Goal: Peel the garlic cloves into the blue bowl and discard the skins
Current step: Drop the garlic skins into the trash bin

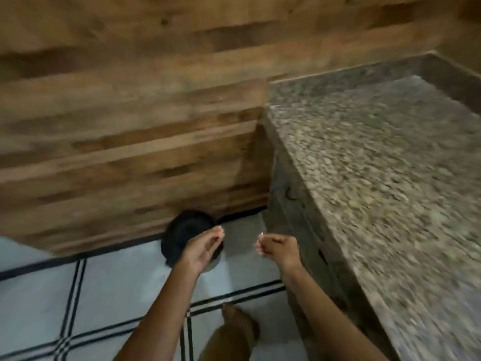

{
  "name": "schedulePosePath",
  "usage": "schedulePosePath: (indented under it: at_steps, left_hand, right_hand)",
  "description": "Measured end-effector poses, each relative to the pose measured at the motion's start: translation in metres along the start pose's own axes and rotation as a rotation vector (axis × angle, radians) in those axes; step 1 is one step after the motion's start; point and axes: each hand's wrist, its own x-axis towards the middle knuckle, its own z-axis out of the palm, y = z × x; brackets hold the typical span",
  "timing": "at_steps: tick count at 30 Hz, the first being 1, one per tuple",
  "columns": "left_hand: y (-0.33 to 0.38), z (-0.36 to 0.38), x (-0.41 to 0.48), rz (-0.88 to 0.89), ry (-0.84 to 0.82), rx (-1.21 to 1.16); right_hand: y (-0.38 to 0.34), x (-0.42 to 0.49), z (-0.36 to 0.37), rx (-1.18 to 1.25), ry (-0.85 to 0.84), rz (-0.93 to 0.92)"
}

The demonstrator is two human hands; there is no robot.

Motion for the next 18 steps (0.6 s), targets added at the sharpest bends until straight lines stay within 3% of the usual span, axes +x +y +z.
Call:
schedulePosePath:
  at_steps: [9,14,18]
  left_hand:
    - [0.086,-0.02,0.069,0.022,0.146,-0.183]
    - [0.095,-0.034,0.12,0.07,0.205,-0.239]
    - [0.089,-0.042,0.167,0.034,0.276,-0.412]
  right_hand:
    - [-0.025,0.132,0.105,-0.163,-0.023,0.146]
    - [-0.023,0.198,0.144,-0.101,-0.109,0.185]
    - [-0.002,0.248,0.165,-0.2,-0.092,0.243]
